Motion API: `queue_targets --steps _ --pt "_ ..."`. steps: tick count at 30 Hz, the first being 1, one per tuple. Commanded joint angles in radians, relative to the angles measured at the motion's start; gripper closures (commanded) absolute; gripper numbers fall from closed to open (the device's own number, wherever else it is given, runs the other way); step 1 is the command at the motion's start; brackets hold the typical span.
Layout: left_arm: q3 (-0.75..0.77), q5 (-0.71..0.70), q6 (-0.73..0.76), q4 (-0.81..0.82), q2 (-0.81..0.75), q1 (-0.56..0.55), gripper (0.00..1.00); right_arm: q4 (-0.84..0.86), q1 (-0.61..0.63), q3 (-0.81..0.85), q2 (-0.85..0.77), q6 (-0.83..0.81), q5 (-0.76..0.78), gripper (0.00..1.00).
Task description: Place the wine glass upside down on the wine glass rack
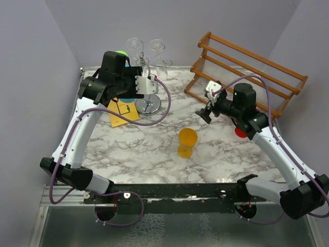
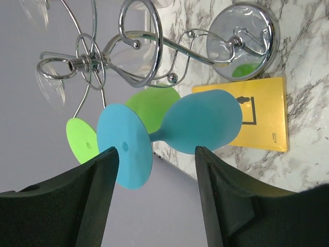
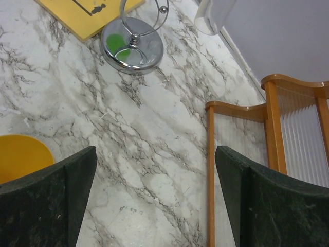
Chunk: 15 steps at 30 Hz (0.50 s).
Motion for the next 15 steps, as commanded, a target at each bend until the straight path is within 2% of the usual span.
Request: queue_targets --steps 1,5,7,8,9,12,15 --pt "0.055 0.094 -0.053 -0.028 -0.010 -0.004 0.34 -0.033 0.002 0.025 0.020 -0.019 -0.018 0.03" --pt "0.074 0.156 -0.112 -0.009 -0.018 -0.004 0.24 -0.098 0.002 0.078 0.057 -0.033 -0.064 0.03" --pt "0.083 0.204 -0.166 0.011 -0.025 -0.004 0.17 -0.191 0.002 0.132 0.089 -0.052 -0.120 0.04" --pt "0.083 0.223 -0.205 0.034 -0.032 -0.004 0.12 -0.245 0.003 0.160 0.106 -0.068 -0.154 0.05" --pt "0.081 0.237 -0.262 0.069 -0.037 -0.004 0.03 -0.298 0.004 0.187 0.121 -0.083 -0.180 0.06" --pt "0.053 0.229 -0.481 0.198 -0.059 -0.004 0.01 -0.418 0.011 0.239 0.152 -0.121 -0.228 0.08" --pt "0.021 0.208 -0.633 0.278 -0.080 -0.003 0.01 -0.505 0.046 0.263 0.167 -0.150 -0.195 0.10"
